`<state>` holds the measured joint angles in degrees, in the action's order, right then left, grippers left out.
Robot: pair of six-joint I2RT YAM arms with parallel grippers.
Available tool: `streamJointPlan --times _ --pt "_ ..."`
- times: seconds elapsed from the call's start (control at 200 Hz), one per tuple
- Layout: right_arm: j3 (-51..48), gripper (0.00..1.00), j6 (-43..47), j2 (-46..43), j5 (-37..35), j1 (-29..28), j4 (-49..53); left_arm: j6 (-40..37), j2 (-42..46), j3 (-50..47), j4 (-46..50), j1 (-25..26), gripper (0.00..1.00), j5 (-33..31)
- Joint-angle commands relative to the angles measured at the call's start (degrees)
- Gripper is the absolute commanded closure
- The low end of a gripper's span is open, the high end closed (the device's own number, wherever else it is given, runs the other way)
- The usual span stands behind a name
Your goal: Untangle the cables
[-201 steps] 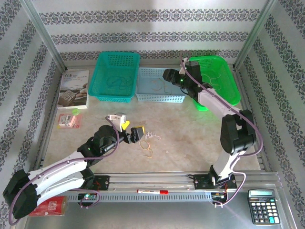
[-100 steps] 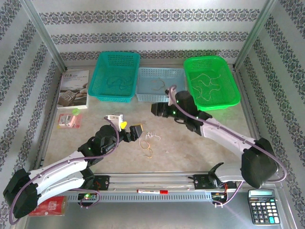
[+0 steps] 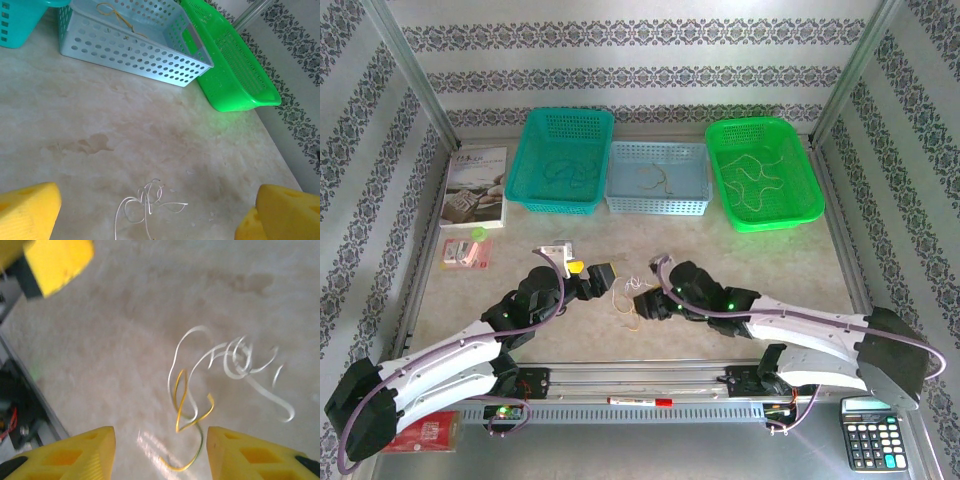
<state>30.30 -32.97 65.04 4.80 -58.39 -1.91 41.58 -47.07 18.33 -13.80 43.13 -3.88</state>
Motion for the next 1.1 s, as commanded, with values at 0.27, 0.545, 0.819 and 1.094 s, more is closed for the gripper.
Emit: streamJointPlan --times 0.27,0.545,0.819,1.094 --pt "5.7 0.56 3.4 13.5 -10.6 -11.8 4.6 5.6 2.0 2.0 8.0 -1.1 0.00 -5.6" --pt "11.3 0.58 6.9 19.8 -15.1 -15.6 8.4 6.2 3.3 1.2 8.5 -2.0 0.00 -5.2" --pt "12.1 0.63 7.6 23.0 -16.2 -15.4 8.8 6.5 4.0 1.2 9.1 -3.2 0.00 -4.6" --pt "11.4 0.68 7.2 26.1 -15.2 -14.1 6.8 6.9 4.1 1.1 9.1 -3.7 0.00 -4.2"
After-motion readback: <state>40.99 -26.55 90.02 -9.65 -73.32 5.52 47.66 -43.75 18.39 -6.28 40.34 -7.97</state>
